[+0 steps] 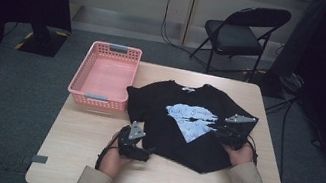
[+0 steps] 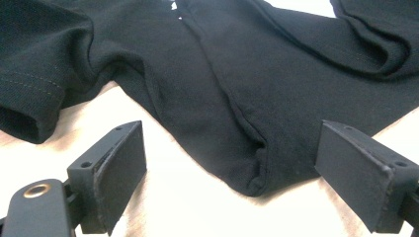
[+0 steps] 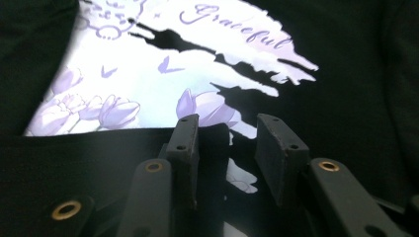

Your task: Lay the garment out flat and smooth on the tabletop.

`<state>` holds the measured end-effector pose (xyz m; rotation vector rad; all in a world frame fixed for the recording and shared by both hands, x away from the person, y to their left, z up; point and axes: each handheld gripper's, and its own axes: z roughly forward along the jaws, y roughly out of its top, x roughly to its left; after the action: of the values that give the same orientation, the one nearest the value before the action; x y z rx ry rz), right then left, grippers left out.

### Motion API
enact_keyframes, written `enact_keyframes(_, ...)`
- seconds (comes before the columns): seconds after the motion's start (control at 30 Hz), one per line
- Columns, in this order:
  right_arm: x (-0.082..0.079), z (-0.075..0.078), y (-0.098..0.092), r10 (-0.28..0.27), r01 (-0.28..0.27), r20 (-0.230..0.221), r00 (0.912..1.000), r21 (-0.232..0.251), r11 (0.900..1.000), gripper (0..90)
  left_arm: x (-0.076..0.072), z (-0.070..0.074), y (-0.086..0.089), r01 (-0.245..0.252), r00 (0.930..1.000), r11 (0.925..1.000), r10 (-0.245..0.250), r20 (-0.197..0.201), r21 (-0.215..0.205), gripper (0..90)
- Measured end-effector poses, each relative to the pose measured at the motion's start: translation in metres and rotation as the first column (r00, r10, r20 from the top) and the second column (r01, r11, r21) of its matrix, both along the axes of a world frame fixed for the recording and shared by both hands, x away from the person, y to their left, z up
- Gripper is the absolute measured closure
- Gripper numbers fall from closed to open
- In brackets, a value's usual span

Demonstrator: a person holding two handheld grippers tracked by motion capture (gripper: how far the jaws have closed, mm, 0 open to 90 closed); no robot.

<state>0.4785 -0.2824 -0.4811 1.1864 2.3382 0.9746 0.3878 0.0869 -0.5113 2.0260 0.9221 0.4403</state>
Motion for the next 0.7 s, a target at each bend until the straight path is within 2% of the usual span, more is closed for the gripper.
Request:
enact_keyframes(0.1, 0.000, -0.003, 0.004, 0.006, -0.006, -0.003, 1.0000, -0.025, 1.000, 65.5, 0.000, 0.000, 0.000, 0.000, 1.0000, 1.0000, 0.000, 0.000, 0.000, 12.0)
enact_keyframes(0.3, 0.001, -0.003, 0.007, 0.033, -0.033, -0.019, 0.9993, -0.007, 0.999, 83.3, 0.000, 0.000, 0.000, 0.000, 1.0000, 1.0000, 0.000, 0.000, 0.000, 12.1)
enact_keyframes(0.57, -0.002, 0.003, 0.006, 0.056, -0.056, -0.015, 0.9983, 0.010, 0.998, 85.6, 0.000, 0.000, 0.000, 0.000, 1.0000, 1.0000, 0.000, 0.000, 0.000, 12.0)
enact_keyframes(0.7, -0.009, 0.013, 0.002, 0.072, -0.073, 0.008, 0.9973, 0.060, 0.996, 85.6, 0.000, 0.000, 0.000, -0.001, 1.0000, 1.0000, 0.001, 0.001, 0.002, 12.0)
